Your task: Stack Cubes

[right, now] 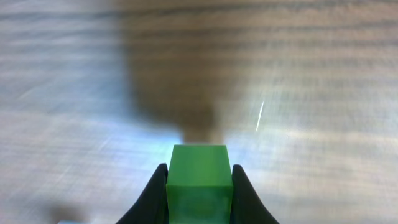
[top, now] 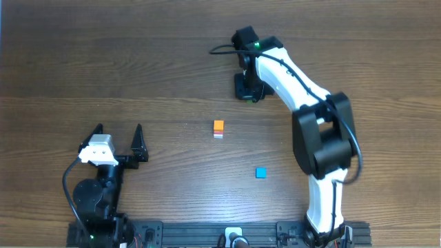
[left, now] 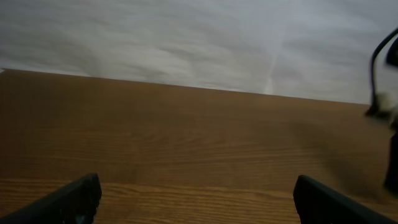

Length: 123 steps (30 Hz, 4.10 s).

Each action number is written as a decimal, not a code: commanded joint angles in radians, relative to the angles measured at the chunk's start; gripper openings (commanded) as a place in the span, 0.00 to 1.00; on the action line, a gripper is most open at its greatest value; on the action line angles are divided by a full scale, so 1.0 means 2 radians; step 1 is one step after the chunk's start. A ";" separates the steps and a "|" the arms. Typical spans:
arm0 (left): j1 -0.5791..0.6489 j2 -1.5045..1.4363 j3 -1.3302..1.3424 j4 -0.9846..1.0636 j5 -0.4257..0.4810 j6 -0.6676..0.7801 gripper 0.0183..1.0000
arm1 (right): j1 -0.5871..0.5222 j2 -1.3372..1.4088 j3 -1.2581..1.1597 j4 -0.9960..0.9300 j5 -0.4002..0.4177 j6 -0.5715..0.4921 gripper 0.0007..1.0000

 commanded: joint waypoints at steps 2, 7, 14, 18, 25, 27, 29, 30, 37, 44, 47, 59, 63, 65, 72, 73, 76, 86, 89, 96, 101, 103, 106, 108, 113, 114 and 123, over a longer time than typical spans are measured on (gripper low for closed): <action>0.003 -0.003 -0.002 -0.002 0.003 0.002 1.00 | 0.050 -0.098 0.009 -0.036 -0.004 0.038 0.01; 0.002 -0.003 -0.002 -0.002 0.003 0.002 1.00 | 0.103 -0.125 0.009 -0.048 -0.004 0.065 0.01; 0.002 -0.003 -0.002 -0.002 0.003 0.002 1.00 | 0.154 -0.121 0.009 -0.047 0.010 0.105 0.01; 0.003 -0.003 -0.002 -0.002 0.003 0.002 1.00 | 0.163 -0.117 0.009 -0.055 0.010 0.116 0.01; 0.003 -0.003 -0.002 -0.002 0.003 0.002 1.00 | 0.164 -0.110 -0.010 -0.060 0.010 0.138 0.01; 0.003 -0.003 -0.002 -0.002 0.003 0.002 1.00 | 0.165 -0.110 -0.021 -0.055 0.010 0.148 0.01; 0.003 -0.003 -0.002 -0.002 0.003 0.002 1.00 | 0.165 -0.110 -0.031 -0.050 0.009 0.154 0.01; 0.003 -0.003 -0.002 -0.001 0.003 0.002 1.00 | 0.165 -0.110 -0.034 -0.049 0.009 0.158 0.01; 0.002 -0.003 -0.002 -0.002 0.003 0.002 1.00 | 0.168 -0.109 -0.040 -0.046 0.009 0.183 0.01; 0.003 -0.003 -0.002 -0.002 0.003 0.002 1.00 | 0.173 -0.094 -0.040 -0.041 0.009 0.206 0.01; 0.003 -0.003 -0.002 -0.002 0.003 0.002 1.00 | 0.173 -0.083 -0.040 -0.040 0.007 0.209 0.01; 0.002 -0.003 -0.002 -0.002 0.003 0.002 1.00 | 0.169 -0.075 -0.040 -0.038 0.007 0.216 0.01; 0.003 -0.003 -0.002 -0.002 0.003 0.002 1.00 | 0.170 -0.075 -0.040 -0.038 0.006 0.216 0.01; 0.003 -0.003 -0.002 -0.002 0.003 0.002 1.00 | 0.170 -0.075 -0.040 -0.038 0.006 0.216 0.01; 0.003 -0.003 -0.002 -0.002 0.003 0.002 1.00 | 0.170 -0.075 -0.036 -0.040 -0.001 0.216 0.01; 0.003 -0.003 -0.002 -0.002 0.003 0.002 1.00 | 0.170 -0.075 -0.034 -0.040 -0.003 0.216 0.01; 0.003 -0.003 -0.002 -0.002 0.003 0.002 1.00 | 0.170 -0.077 -0.026 -0.041 -0.005 0.216 0.01; 0.003 -0.003 -0.002 -0.002 0.003 0.002 1.00 | 0.169 -0.089 -0.011 -0.058 -0.002 0.208 0.01; 0.003 -0.003 -0.002 -0.002 0.003 0.002 1.00 | 0.169 -0.090 -0.011 -0.058 0.000 0.208 0.01; 0.003 -0.003 -0.002 -0.002 0.003 0.002 1.00 | 0.162 -0.090 -0.011 -0.063 0.010 0.213 0.01; 0.003 -0.003 -0.002 -0.002 0.003 0.002 1.00 | 0.160 -0.090 -0.011 -0.058 0.013 0.216 0.01; 0.003 -0.003 -0.002 -0.002 0.003 0.002 1.00 | 0.159 -0.090 -0.011 -0.057 0.013 0.216 0.01; 0.003 -0.003 -0.002 -0.002 0.003 0.002 1.00 | 0.159 -0.089 -0.011 -0.057 0.016 0.216 0.01; 0.003 -0.003 -0.002 -0.001 0.003 0.002 1.00 | 0.158 -0.087 -0.011 -0.057 0.016 0.216 0.01; 0.003 -0.003 -0.002 -0.002 0.003 0.002 1.00 | 0.158 -0.087 -0.011 -0.057 0.018 0.216 0.01; 0.003 -0.003 -0.002 -0.002 0.003 0.002 1.00 | 0.158 -0.087 -0.012 -0.057 0.018 0.216 0.01; 0.002 -0.003 -0.002 -0.002 0.003 0.002 1.00 | 0.157 -0.079 -0.017 -0.053 0.018 0.220 0.01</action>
